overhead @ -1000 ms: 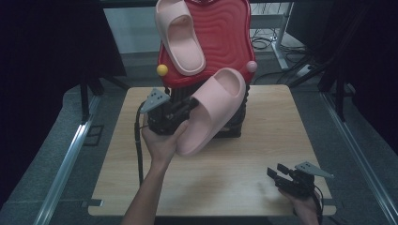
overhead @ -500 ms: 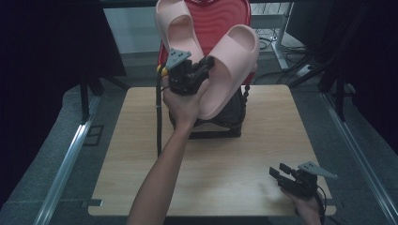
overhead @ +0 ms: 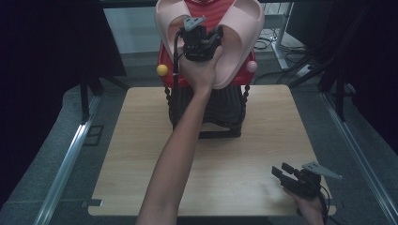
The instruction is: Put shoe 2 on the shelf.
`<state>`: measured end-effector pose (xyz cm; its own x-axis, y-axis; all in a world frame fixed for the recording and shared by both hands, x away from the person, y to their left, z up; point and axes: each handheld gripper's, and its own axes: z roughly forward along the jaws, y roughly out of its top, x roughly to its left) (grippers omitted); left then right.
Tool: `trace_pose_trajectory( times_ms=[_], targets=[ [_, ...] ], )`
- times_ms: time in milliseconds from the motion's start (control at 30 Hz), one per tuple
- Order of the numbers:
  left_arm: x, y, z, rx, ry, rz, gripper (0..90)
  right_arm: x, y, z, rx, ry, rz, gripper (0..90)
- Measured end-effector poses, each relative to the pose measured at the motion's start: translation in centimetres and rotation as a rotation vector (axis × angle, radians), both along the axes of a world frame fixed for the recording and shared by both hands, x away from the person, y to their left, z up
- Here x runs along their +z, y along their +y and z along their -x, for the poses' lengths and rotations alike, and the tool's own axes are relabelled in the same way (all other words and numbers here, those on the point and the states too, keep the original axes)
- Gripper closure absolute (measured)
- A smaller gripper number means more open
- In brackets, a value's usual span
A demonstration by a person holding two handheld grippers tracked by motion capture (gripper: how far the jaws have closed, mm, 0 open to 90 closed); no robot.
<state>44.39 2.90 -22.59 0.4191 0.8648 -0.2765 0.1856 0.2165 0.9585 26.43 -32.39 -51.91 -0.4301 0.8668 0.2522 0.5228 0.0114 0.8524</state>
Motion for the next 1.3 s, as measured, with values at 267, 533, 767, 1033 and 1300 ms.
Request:
trace_pose_trajectory(
  times_ms=[267,533,767,1033,1300],
  targets=[
    [0.9,-0.7,-2.3,0.041,0.025,0.005,81.9,0.0,-0.6,0.0,-0.016,0.005,-0.015,46.2],
    [1.0,-0.8,-4.1,0.066,0.047,0.026,81.5,-0.2,-0.6,-0.1,-0.02,0.015,-0.013,46.2],
    [0.6,-0.9,-4.3,0.074,0.044,0.029,74.5,-0.3,-0.3,-0.1,-0.016,0.022,-0.008,46.2],
    [0.2,-0.3,-3.7,0.025,0.06,0.026,46.9,-0.3,-0.4,0.0,-0.022,0.012,-0.004,46.2],
    [-0.1,0.7,-1.0,-0.103,0.033,0.019,41.1,-0.4,-0.3,-0.1,-0.025,0.02,0.0,46.2]
  ],
)
